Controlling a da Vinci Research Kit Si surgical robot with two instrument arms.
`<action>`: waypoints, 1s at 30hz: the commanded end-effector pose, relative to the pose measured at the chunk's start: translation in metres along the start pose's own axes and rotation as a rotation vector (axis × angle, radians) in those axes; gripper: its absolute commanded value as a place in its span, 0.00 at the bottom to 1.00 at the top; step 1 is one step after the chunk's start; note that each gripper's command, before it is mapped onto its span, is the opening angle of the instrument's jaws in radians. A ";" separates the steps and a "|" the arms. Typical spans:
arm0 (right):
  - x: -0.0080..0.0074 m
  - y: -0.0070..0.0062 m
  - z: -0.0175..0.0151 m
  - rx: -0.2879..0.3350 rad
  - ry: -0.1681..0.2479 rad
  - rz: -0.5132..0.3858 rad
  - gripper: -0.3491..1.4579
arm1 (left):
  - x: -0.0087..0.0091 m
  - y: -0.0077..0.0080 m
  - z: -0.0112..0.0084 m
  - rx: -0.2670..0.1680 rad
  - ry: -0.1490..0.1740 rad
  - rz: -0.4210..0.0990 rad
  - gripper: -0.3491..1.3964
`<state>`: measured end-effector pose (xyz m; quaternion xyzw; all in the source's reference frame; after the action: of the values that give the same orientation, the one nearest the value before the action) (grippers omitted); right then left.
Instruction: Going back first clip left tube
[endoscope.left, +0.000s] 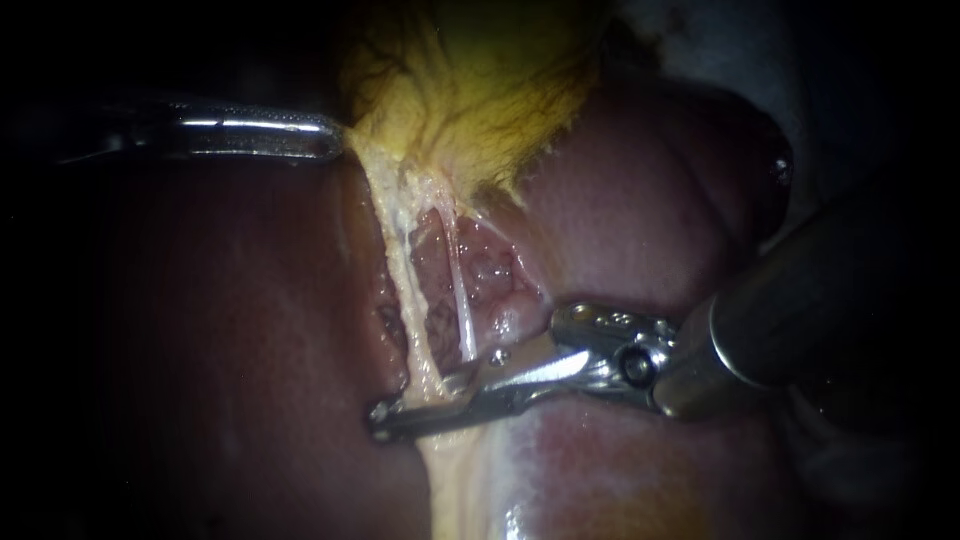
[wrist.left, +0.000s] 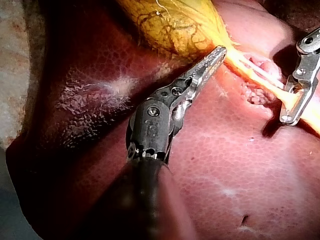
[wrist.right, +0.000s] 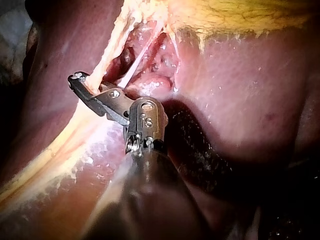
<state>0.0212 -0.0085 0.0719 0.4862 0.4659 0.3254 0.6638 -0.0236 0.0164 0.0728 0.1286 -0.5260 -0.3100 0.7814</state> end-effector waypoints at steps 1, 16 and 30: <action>0.0000 0.0000 0.0000 0.000 0.000 0.000 0.00 | 0.0000 0.0000 0.0000 0.000 0.000 0.000 0.00; 0.0004 0.0003 -0.0014 -0.250 0.037 -0.563 0.52 | 0.0000 0.0001 -0.0002 -0.001 0.000 0.000 0.00; 0.0032 -0.0058 -0.0142 -0.351 -0.045 -0.722 0.53 | 0.0001 0.0002 -0.0003 -0.001 0.000 0.000 0.00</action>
<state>0.0084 -0.0025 0.0637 0.1745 0.5283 0.1361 0.8197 -0.0232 0.0165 0.0728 0.1282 -0.5258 -0.3101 0.7816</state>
